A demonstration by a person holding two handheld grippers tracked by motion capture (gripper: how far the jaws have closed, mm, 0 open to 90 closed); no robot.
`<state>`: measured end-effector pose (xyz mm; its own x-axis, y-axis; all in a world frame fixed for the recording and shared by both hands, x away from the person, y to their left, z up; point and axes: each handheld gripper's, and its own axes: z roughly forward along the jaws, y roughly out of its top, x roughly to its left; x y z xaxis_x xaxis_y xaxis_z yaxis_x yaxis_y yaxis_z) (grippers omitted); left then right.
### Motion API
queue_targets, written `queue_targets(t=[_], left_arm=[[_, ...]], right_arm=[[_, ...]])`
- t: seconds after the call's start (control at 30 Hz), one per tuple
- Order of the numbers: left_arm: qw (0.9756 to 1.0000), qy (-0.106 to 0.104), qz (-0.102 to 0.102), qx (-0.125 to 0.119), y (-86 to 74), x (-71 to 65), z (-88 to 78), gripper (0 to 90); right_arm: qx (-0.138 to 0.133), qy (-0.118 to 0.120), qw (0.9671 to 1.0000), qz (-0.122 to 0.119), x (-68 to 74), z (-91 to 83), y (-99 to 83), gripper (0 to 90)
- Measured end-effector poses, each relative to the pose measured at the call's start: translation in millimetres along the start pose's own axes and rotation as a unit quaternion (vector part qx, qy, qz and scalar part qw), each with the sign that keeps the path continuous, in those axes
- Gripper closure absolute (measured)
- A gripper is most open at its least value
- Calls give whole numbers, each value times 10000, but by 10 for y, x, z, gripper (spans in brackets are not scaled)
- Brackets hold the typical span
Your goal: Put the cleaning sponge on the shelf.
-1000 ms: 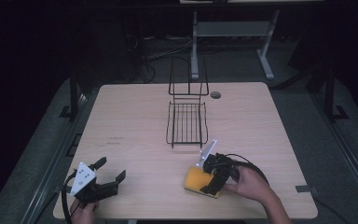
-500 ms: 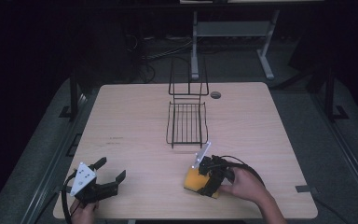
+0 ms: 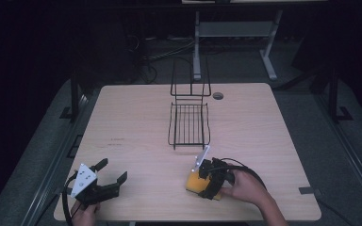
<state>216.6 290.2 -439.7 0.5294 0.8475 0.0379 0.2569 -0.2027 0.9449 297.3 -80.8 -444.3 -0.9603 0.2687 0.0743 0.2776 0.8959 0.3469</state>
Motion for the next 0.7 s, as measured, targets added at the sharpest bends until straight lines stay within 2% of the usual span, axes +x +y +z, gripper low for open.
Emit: queue_targets(t=[0.5, 0.7], left_arm=[[10000, 7, -38, -25, -2, 15, -9, 140], [10000, 8, -54, -30, -2, 14, -13, 140]], right_arm=[[96, 10, 9997, -208, -4, -5, 28, 212], [19, 161, 9994, -315, -44, -57, 66, 214]])
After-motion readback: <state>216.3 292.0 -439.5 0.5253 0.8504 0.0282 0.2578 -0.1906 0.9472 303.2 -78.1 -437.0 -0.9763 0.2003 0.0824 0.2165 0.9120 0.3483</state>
